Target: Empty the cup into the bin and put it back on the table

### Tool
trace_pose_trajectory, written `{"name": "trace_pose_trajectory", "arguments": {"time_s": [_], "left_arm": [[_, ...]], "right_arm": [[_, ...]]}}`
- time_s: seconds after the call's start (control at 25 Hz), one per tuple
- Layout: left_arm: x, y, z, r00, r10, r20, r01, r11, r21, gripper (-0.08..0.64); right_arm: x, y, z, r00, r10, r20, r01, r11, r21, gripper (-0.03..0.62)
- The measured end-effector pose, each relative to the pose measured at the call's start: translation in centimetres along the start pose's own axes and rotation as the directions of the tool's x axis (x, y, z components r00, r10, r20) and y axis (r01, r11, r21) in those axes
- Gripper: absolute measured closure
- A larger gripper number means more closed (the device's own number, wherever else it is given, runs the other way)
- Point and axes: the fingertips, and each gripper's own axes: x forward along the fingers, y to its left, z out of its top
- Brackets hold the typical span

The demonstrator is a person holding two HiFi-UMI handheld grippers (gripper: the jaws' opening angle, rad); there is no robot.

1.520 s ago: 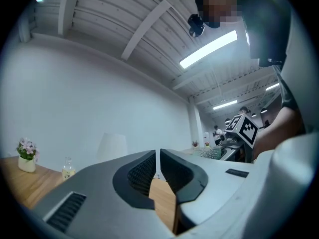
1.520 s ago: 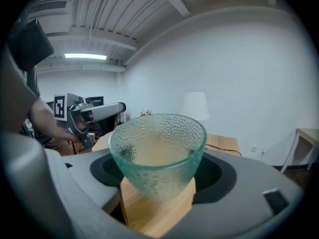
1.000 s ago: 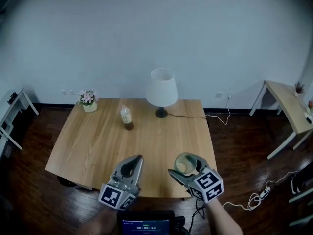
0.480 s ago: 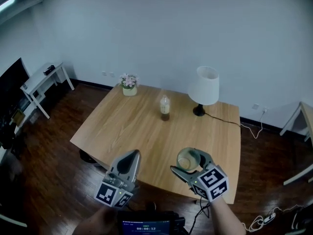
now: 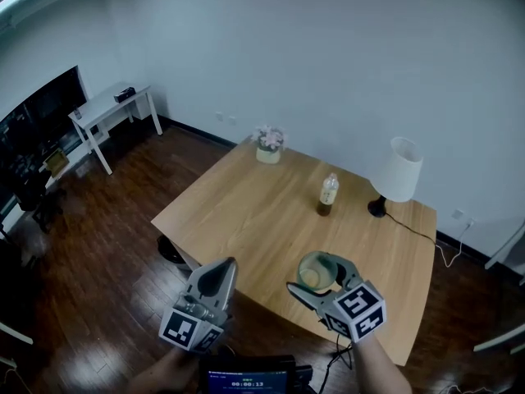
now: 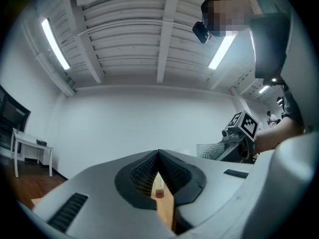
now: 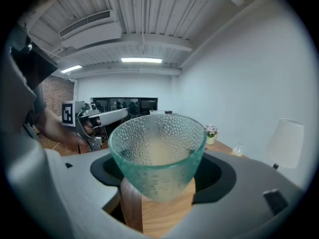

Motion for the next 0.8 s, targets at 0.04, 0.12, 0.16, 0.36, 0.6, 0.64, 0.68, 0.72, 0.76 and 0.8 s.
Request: {"name": "trace_pose_trajectory", "arguments": {"time_s": [0.04, 0.12, 0.16, 0.36, 0.6, 0.64, 0.68, 0.72, 0.76, 0.8], "left_arm": [[-0.3, 1.0, 0.2, 1.000, 0.006, 0.002, -0.006, 1.000, 0.003, 0.560], [-0.9, 2.8, 0.5, 1.000, 0.014, 0.008, -0.014, 1.000, 0.014, 0.560], [-1.3, 3.7, 0.5, 1.000, 0.020, 0.007, -0.021, 1.000, 0.017, 0.560], [-3.1, 8.4, 0.6, 0.998, 0.063, 0.005, -0.063, 0.998, 0.010, 0.560], [-4.6, 13.2, 1.2, 0.997, 0.075, 0.017, -0.075, 0.997, 0.022, 0.560], [-4.9, 14.0, 1.2, 0.997, 0.080, 0.017, -0.080, 0.997, 0.022, 0.560], [-5.4, 14.9, 1.3, 0.996, 0.085, 0.017, -0.085, 0.996, 0.023, 0.560], [-5.8, 15.7, 1.3, 0.996, 0.089, 0.017, -0.089, 0.996, 0.026, 0.560], [-6.3, 16.5, 1.4, 0.996, 0.091, 0.019, -0.092, 0.995, 0.031, 0.560], [-6.7, 17.3, 1.5, 0.995, 0.094, 0.023, -0.095, 0.995, 0.037, 0.560]], "right_arm": [[0.9, 0.3, 0.5, 1.000, 0.008, 0.004, -0.008, 1.000, -0.005, 0.206], [2.7, 1.1, 1.4, 1.000, 0.025, 0.009, -0.025, 1.000, -0.009, 0.204], [3.6, 1.6, 1.7, 0.999, 0.035, 0.008, -0.035, 0.999, -0.009, 0.204], [8.1, 3.8, 3.4, 0.997, 0.078, 0.004, -0.078, 0.997, -0.028, 0.206], [13.4, 5.9, 5.3, 0.993, 0.120, -0.013, -0.121, 0.992, -0.043, 0.204], [14.2, 6.3, 5.8, 0.992, 0.129, -0.010, -0.129, 0.991, -0.046, 0.205], [15.0, 6.8, 6.2, 0.991, 0.136, -0.005, -0.136, 0.989, -0.049, 0.205], [15.8, 7.3, 6.6, 0.990, 0.143, -0.001, -0.143, 0.988, -0.053, 0.205], [16.7, 7.7, 7.1, 0.989, 0.148, 0.002, -0.148, 0.987, -0.055, 0.204], [17.5, 8.2, 7.5, 0.988, 0.153, 0.004, -0.153, 0.987, -0.056, 0.204]]}}
